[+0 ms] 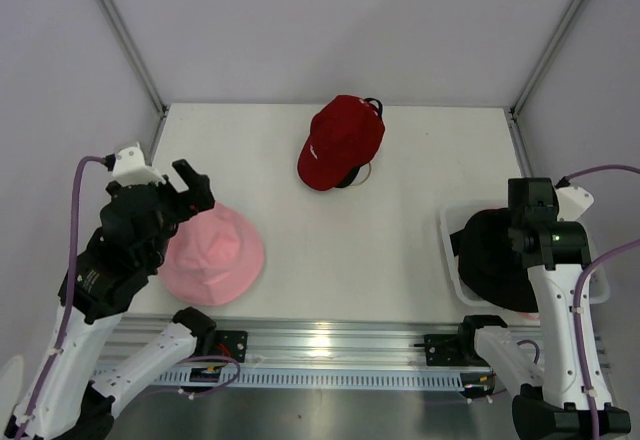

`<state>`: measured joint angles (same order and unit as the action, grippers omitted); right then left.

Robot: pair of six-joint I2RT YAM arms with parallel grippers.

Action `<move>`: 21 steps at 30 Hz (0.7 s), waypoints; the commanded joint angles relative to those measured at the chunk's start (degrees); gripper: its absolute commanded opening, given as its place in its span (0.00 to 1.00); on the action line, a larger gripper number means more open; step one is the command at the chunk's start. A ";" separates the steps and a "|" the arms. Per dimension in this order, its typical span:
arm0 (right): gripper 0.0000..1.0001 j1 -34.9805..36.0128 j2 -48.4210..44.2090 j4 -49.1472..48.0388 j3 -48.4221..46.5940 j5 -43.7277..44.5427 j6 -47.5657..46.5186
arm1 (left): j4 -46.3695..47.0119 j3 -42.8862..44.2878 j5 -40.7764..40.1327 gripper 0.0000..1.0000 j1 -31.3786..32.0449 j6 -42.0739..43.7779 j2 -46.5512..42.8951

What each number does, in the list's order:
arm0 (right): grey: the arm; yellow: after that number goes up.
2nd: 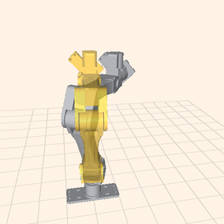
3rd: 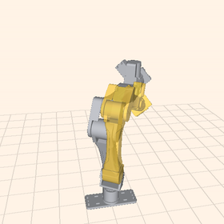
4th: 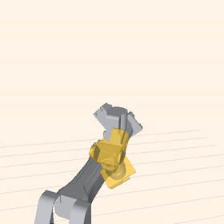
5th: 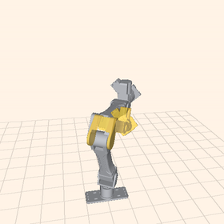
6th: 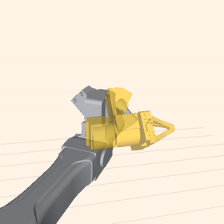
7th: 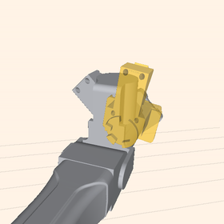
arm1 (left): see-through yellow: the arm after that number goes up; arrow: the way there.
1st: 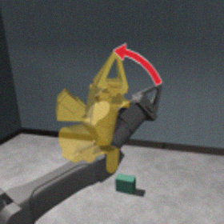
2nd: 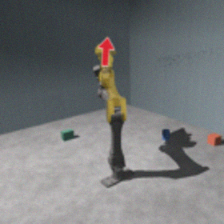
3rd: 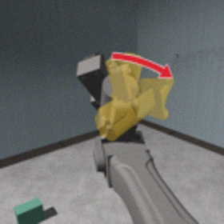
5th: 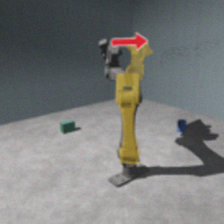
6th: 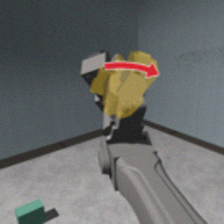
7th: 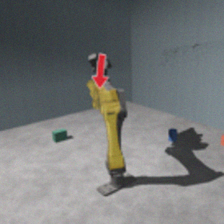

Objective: Stack the hats

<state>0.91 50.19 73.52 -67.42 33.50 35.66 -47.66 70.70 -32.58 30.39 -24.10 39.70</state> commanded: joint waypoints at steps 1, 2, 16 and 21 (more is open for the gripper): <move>0.16 -0.20 -1.07 -2.41 1.23 0.78 1.35 | -5.42 0.85 -5.65 1.00 -3.66 -5.51 0.55; 0.00 -0.20 -0.89 -3.46 1.50 0.09 1.08 | -6.04 0.76 -5.65 1.00 -5.50 -5.70 0.38; 0.00 0.23 3.41 -21.03 -26.70 -42.33 -14.13 | -12.81 1.64 4.18 1.00 -26.26 -11.94 0.46; 0.00 9.17 8.15 -39.74 -23.29 -59.08 -7.45 | -11.84 4.27 2.37 0.99 -26.70 -7.37 0.73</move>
<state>4.60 53.39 48.07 -92.51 -11.00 25.80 -60.58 72.79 -30.04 4.54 -33.85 40.01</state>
